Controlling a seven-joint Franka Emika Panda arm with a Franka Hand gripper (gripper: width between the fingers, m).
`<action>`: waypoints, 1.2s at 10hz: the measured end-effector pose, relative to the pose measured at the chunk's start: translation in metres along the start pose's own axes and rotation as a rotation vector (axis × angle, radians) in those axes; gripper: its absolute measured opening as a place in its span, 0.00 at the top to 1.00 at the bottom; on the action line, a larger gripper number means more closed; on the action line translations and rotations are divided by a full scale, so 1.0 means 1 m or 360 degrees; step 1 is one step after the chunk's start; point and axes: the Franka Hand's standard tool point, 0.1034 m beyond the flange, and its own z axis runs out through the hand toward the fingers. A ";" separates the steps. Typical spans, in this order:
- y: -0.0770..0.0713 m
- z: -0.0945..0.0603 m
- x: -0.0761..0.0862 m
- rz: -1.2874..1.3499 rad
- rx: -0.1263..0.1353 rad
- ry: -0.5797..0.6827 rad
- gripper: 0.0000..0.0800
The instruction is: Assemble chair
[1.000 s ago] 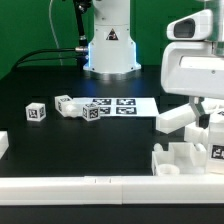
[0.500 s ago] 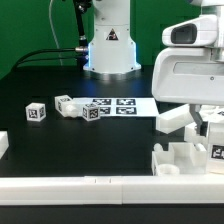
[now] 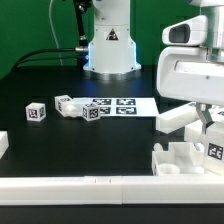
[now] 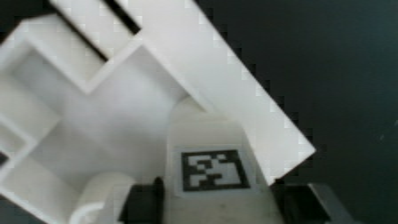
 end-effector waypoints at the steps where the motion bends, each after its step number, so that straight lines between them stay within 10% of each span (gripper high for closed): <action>1: 0.000 0.000 0.000 0.0354 0.0014 -0.0016 0.64; 8: -0.002 0.000 0.003 0.0955 0.0074 -0.0026 0.63; 10: 0.000 -0.001 0.003 0.0516 0.0026 -0.0047 0.24; 12: -0.002 -0.003 0.006 0.0163 0.0043 -0.0038 0.20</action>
Offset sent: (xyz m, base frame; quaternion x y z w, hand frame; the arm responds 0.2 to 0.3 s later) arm 0.0058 -0.0011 0.0026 0.0670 0.0028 0.3553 0.9324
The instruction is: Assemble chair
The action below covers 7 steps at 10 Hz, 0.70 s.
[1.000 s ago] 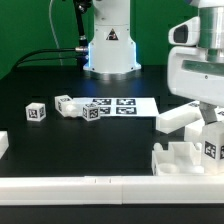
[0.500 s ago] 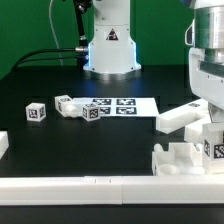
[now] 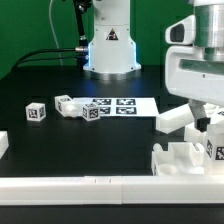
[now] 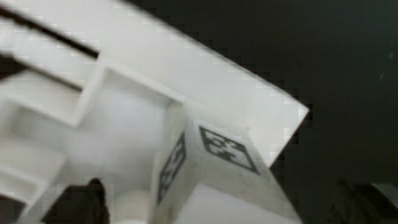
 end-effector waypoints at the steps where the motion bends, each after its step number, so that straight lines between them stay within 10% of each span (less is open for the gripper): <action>1: 0.001 0.000 0.001 -0.0046 -0.0002 0.0001 0.20; 7: 0.000 -0.001 0.002 -0.0961 -0.0036 0.0030 0.19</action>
Offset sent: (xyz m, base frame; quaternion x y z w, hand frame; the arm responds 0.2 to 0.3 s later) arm 0.0000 0.0000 0.0000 0.0000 0.0000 -0.1938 0.9810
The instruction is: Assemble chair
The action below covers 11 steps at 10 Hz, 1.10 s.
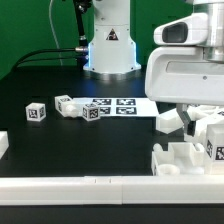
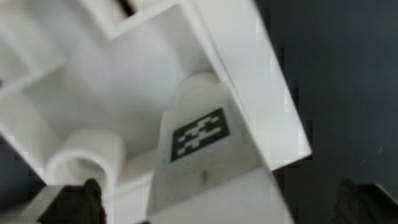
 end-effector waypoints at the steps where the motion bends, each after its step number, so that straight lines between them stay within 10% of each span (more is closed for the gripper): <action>1: 0.001 0.001 0.000 0.0025 -0.0001 0.0000 0.19; 5: 0.002 0.001 0.000 0.0336 -0.0001 -0.0002 0.64; 11: 0.006 0.002 0.001 0.1666 0.0024 -0.0023 0.64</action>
Offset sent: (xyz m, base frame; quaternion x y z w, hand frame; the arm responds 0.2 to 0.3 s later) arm 0.0000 0.0000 0.0000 0.0000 0.0000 0.0650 0.9979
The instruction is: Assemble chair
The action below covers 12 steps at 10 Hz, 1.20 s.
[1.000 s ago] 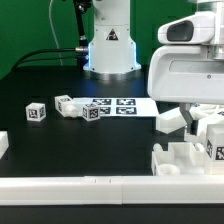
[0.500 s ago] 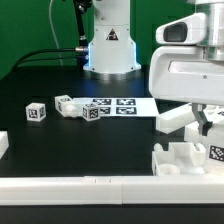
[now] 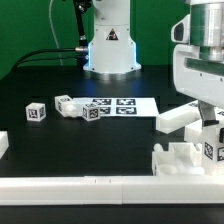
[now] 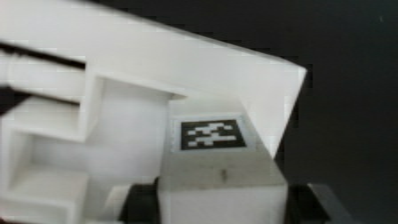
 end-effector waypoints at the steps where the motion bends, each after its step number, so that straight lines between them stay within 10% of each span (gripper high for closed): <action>1: 0.000 0.000 0.000 0.0124 0.0001 -0.0010 0.64; 3: 0.000 0.000 0.001 0.0176 -0.0001 -0.0012 0.64; 5: 0.002 0.000 0.000 -0.0104 -0.0042 0.0005 0.47; 7: -0.008 0.000 0.006 -0.0662 0.0002 0.0007 0.21; 12: -0.008 0.002 0.007 -0.1302 -0.0011 0.0021 0.19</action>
Offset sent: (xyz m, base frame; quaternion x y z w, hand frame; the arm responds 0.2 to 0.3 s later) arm 0.0000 0.0000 0.0000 0.0000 0.0000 0.0000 1.0000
